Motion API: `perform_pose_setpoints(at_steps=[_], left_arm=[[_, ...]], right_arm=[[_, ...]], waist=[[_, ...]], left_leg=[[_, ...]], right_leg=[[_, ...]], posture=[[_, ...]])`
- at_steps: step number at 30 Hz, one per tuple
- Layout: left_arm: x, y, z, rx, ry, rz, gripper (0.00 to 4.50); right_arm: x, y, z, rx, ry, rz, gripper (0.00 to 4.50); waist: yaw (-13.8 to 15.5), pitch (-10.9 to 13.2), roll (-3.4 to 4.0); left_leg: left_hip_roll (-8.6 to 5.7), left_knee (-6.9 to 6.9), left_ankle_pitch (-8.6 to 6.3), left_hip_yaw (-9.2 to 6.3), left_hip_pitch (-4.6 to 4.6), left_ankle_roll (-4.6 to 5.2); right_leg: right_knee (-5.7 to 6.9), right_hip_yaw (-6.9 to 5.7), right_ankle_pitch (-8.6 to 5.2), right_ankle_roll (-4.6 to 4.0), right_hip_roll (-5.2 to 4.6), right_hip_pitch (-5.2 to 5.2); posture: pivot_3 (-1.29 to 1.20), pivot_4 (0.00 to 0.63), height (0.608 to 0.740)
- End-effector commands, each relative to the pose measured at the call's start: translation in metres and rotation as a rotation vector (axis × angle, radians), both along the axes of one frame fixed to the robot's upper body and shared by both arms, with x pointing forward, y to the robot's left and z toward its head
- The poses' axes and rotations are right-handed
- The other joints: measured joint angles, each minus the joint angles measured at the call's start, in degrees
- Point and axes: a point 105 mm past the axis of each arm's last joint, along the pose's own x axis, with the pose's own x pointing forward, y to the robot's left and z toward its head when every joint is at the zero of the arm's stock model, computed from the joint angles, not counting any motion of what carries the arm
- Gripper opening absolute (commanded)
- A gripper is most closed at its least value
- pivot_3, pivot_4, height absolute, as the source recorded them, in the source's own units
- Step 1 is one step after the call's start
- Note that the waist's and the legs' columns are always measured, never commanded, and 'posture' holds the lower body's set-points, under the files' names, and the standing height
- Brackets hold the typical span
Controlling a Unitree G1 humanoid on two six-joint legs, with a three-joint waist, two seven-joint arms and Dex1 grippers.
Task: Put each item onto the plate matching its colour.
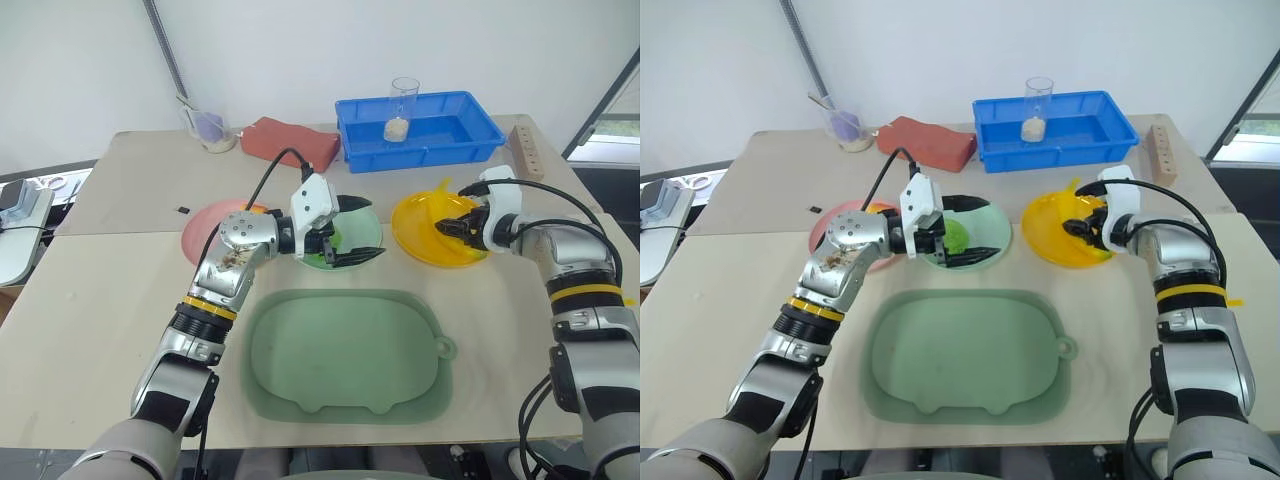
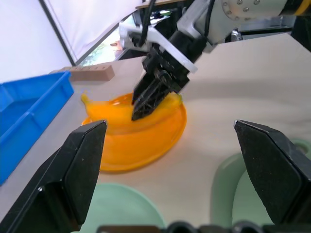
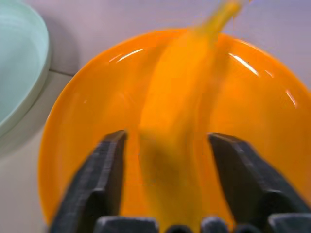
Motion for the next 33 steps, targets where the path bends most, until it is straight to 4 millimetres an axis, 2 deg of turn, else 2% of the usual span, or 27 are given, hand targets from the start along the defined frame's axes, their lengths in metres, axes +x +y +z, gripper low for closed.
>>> perform_pose_setpoints(at_steps=[1, 6, 9, 10, 12, 13, 15, 18, 22, 23, 26, 29, 33], left_arm=[[-0.001, 0.008, 0.014, -0.013, -0.051, 0.020, 4.50], [0.000, 0.021, 0.016, -0.022, -0.026, 0.058, 4.50], [0.004, 0.051, 0.024, -0.041, 0.036, 0.128, 4.50], [0.007, 0.073, 0.027, -0.044, 0.066, 0.190, 4.50], [0.009, 0.103, 0.032, -0.051, 0.106, 0.272, 4.50], [0.010, 0.127, 0.033, -0.033, 0.126, 0.345, 4.50], [0.004, 0.161, 0.032, 0.001, 0.158, 0.433, 4.50], [-0.019, 0.235, 0.029, 0.102, 0.206, 0.636, 4.50], [-0.046, 0.293, 0.029, 0.166, 0.230, 0.805, 4.50], [-0.052, 0.306, 0.030, 0.181, 0.227, 0.840, 4.50], [-0.057, 0.322, 0.032, 0.177, 0.208, 0.898, 4.50], [-0.055, 0.319, 0.032, 0.160, 0.193, 0.894, 4.50], [-0.052, 0.313, 0.029, 0.160, 0.182, 0.878, 4.50]], right_arm=[[0.005, 0.003, 0.018, 0.001, -0.064, 0.035, 4.39], [-0.002, -0.002, 0.027, -0.012, -0.091, 0.068, 4.48], [-0.017, -0.006, 0.043, -0.028, -0.150, 0.127, 4.48], [-0.029, -0.008, 0.050, -0.034, -0.180, 0.170, 4.48], [-0.046, -0.008, 0.058, -0.041, -0.214, 0.226, 4.48], [-0.055, -0.010, 0.066, -0.010, -0.244, 0.232, 4.48], [-0.070, -0.012, 0.076, 0.055, -0.270, 0.233, 4.48], [-0.103, -0.018, 0.084, 0.058, -0.262, 0.306, 4.48], [-0.125, -0.030, 0.087, 0.011, -0.231, 0.337, 4.48], [-0.128, -0.033, 0.089, 0.005, -0.223, 0.341, 4.48], [-0.131, -0.040, 0.090, -0.003, -0.214, 0.336, 4.48], [-0.130, -0.041, 0.087, -0.007, -0.202, 0.335, 4.48], [-0.128, -0.044, 0.082, -0.016, -0.198, 0.326, 4.48]], waist=[[-0.01, 0.00, 0.01], [0.04, -0.02, 0.04], [0.05, -0.03, 0.06], [0.04, -0.02, 0.06], [-0.01, -0.01, 0.05], [-0.17, -0.01, 0.05], [-0.66, 0.01, 0.03], [-1.28, 0.02, 0.03], [-1.23, 0.15, -0.18], [-1.05, 0.16, -0.20], [-0.36, 0.18, -0.22], [0.32, 0.22, -0.29], [0.50, 0.21, -0.29]], left_leg=[[0.00, -0.01, 0.00, -0.01, 0.00, 0.00], [0.00, 0.00, 0.00, 0.00, 0.00, -0.01], [0.00, -0.03, 0.00, -0.02, -0.01, -0.01], [0.00, -0.04, 0.00, -0.02, 0.01, -0.01], [0.02, -0.09, 0.00, -0.04, 0.00, -0.01], [0.04, -0.09, -0.01, -0.04, 0.05, -0.01], [0.06, -0.12, -0.01, -0.02, 0.12, -0.01], [0.07, -0.18, -0.10, 0.02, 0.23, -0.14], [0.13, -0.24, -0.33, 0.12, 0.45, -0.49], [0.12, -0.24, -0.70, 0.18, 0.52, -1.07], [0.08, -0.22, -0.85, 0.39, 0.55, -1.30], [0.01, -0.23, -1.10, 0.74, 0.55, -1.67], [0.06, -0.22, -1.10, 1.44, 0.37, -1.67]], right_leg=[[0.01, 0.00, 0.01, 0.00, 0.00, 0.00], [0.05, -0.01, 0.02, 0.01, -0.01, 0.00], [0.05, -0.02, 0.01, 0.01, 0.00, -0.02], [0.05, -0.02, 0.01, 0.01, 0.00, -0.02], [0.05, -0.03, -0.03, 0.02, 0.01, -0.04], [0.07, -0.03, -0.07, 0.00, 0.01, -0.02], [0.07, -0.02, -0.10, -0.05, 0.00, -0.02], [0.07, -0.02, -0.13, -0.10, -0.05, 0.02], [0.07, -0.15, -0.52, -0.80, -0.18, -0.13], [0.07, -0.19, -0.54, -0.84, -0.30, -0.13], [-0.04, -0.20, -0.56, -0.89, -0.60, -0.14], [-0.08, -0.63, -0.57, -0.90, -1.38, -0.31], [-0.13, -0.70, -0.53, -0.92, -1.67, -0.41]], posture=[[0.00, 0.150, 0.740], [0.00, 0.150, 0.740], [0.00, 0.150, 0.740], [0.00, 0.150, 0.740], [0.00, 0.150, 0.740], [0.00, 0.150, 0.740], [0.00, 0.150, 0.740], [0.00, 0.150, 0.740], [0.00, 0.150, 0.740], [0.00, 0.150, 0.740], [0.00, 0.150, 0.740], [0.00, 0.150, 0.740], [0.00, 0.150, 0.740]])
